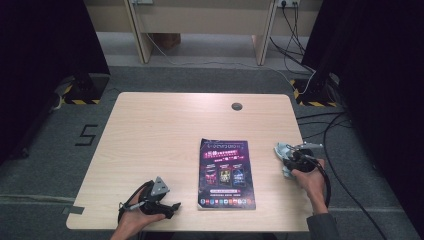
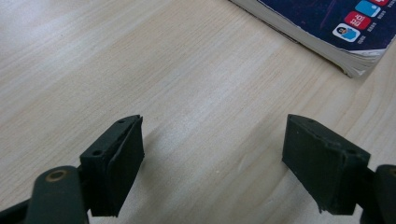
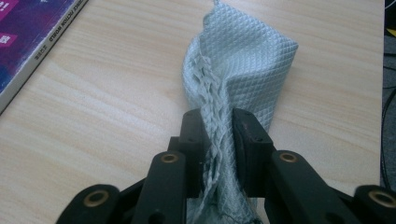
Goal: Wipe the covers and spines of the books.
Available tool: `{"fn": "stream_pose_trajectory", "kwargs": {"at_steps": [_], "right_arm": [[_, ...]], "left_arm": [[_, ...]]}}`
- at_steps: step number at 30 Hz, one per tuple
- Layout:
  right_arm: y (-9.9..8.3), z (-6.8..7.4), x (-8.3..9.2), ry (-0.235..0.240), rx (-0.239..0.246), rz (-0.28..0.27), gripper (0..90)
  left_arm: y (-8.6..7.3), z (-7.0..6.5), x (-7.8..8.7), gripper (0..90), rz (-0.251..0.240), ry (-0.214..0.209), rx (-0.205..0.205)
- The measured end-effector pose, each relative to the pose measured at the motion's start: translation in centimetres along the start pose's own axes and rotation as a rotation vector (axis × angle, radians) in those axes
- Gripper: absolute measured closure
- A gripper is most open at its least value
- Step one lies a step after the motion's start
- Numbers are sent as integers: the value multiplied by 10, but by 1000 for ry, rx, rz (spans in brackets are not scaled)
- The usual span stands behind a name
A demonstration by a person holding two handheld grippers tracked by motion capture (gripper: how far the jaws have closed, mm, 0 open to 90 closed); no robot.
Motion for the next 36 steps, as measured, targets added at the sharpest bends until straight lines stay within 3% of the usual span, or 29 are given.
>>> {"fn": "stream_pose_trajectory", "kwargs": {"at_steps": [4, 5, 6, 9, 11, 13, 14, 15, 16, 18, 20, 21, 24, 29, 30, 36], "right_arm": [[1, 0, 1, -5, -8, -9, 636], [3, 1, 4, 6, -25, -28, 538], [4, 1, 5, 13, -38, -37, 500], [7, 3, 9, 26, -53, -56, 478], [11, 6, 12, 13, -36, -63, 440], [17, 13, 17, 25, -41, -94, 422], [23, 24, 20, 55, -39, -111, 412], [23, 24, 20, 55, -39, -111, 412], [26, 37, 21, 89, -41, -118, 400], [27, 43, 20, 106, -29, -123, 399], [28, 63, 13, 150, -5, -106, 380], [28, 63, 13, 150, -5, -106, 380], [26, 83, -1, 186, 20, -61, 363], [24, 98, -12, 221, 24, -33, 360], [24, 104, -16, 231, 47, -23, 369], [23, 116, -26, 245, 54, 5, 367]], "left_arm": [[2, 0, 1, 200, -11, 1, 6], [4, 0, 1, 200, -26, -7, 20], [5, 0, 1, 200, -36, -12, 29], [9, -1, 1, 199, -59, -25, 51], [15, 0, 0, 197, -83, -34, 71], [22, 0, -2, 191, -109, -39, 91], [29, 1, -5, 189, -132, -42, 105], [29, 1, -5, 187, -132, -42, 105], [35, 1, -9, 185, -141, -47, 113], [39, 1, -12, 184, -146, -46, 118], [48, 2, -21, 183, -154, -54, 137], [48, 2, -21, 182, -154, -54, 137], [60, 1, -33, 182, -161, -61, 142], [70, -2, -47, 185, -163, -78, 145], [73, -3, -53, 195, -156, -84, 141], [82, 1, -63, 200, -152, -68, 144]]}}
Point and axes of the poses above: each handheld gripper's, and its own axes: x roughly backward along the jaws, y roughly out of its top, z roughly to its left, the point moved 7 cm from there along -x, roughly forward along the jaws, and after that the axes turned 4 degrees about -x, right-handed, at the moved point
